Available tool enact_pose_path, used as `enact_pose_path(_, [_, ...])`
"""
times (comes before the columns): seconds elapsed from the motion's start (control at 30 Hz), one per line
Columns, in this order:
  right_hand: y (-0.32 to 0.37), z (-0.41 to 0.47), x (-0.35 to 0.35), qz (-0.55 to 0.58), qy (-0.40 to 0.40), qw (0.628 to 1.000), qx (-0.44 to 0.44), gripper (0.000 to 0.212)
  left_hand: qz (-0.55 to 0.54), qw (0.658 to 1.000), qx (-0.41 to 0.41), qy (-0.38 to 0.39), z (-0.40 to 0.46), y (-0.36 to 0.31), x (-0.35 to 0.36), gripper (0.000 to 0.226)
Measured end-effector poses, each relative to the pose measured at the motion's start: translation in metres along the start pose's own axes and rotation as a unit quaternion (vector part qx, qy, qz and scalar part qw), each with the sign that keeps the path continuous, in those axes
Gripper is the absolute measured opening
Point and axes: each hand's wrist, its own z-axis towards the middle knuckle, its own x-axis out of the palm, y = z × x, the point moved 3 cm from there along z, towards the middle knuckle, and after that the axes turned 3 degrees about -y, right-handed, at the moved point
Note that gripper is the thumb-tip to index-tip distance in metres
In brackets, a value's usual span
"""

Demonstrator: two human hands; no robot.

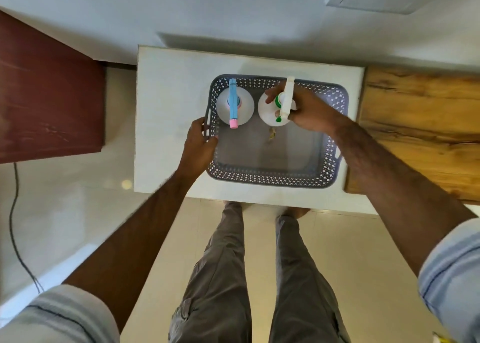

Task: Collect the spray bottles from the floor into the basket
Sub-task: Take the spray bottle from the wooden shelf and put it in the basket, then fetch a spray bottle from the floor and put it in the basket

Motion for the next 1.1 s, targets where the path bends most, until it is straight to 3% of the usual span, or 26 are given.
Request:
enact_pose_path(0.37, [-0.007, -0.005, 0.017, 0.013, -0.071, 0.997, -0.005, 0.045, 0.087, 0.991, 0.041, 0.097, 0.015, 0.004, -0.010, 0.059])
enact_pose_path(0.43, [-0.012, -0.009, 0.018, 0.012, -0.079, 0.997, 0.009, 0.052, 0.120, 0.987, 0.067, 0.080, 0.013, 0.006, -0.011, 0.066])
enact_pose_path(0.5, [-0.014, -0.019, 0.017, 0.018, -0.108, 0.994, 0.007, 0.065, 0.209, 0.968, 0.139, 0.003, 0.003, 0.005, -0.015, 0.064])
enact_pose_path(0.57, [-0.019, -0.041, 0.017, 0.011, -0.166, 0.986, 0.003, 0.078, 0.304, 0.919, 0.241, -0.067, -0.021, 0.000, -0.016, 0.053])
enact_pose_path(0.63, [-0.021, -0.066, 0.026, 0.021, -0.207, 0.977, 0.032, 0.084, 0.373, 0.863, 0.333, -0.066, -0.042, -0.002, -0.014, 0.044])
enact_pose_path(0.77, [-0.025, -0.165, 0.067, -0.010, -0.294, 0.952, 0.085, 0.078, 0.447, 0.773, 0.442, 0.084, -0.101, -0.002, 0.016, 0.045])
enact_pose_path(0.83, [-0.024, -0.230, 0.095, -0.058, -0.338, 0.932, 0.121, 0.080, 0.489, 0.711, 0.484, 0.144, -0.136, -0.002, 0.036, 0.054])
enact_pose_path(1.0, [-0.004, -0.414, 0.180, -0.185, -0.377, 0.874, 0.243, 0.088, 0.561, 0.547, 0.593, 0.187, -0.259, -0.001, 0.087, 0.075])
enact_pose_path(1.1, [0.011, -0.527, 0.227, -0.217, -0.393, 0.839, 0.308, 0.088, 0.560, 0.492, 0.631, 0.215, -0.355, 0.002, 0.116, 0.081])
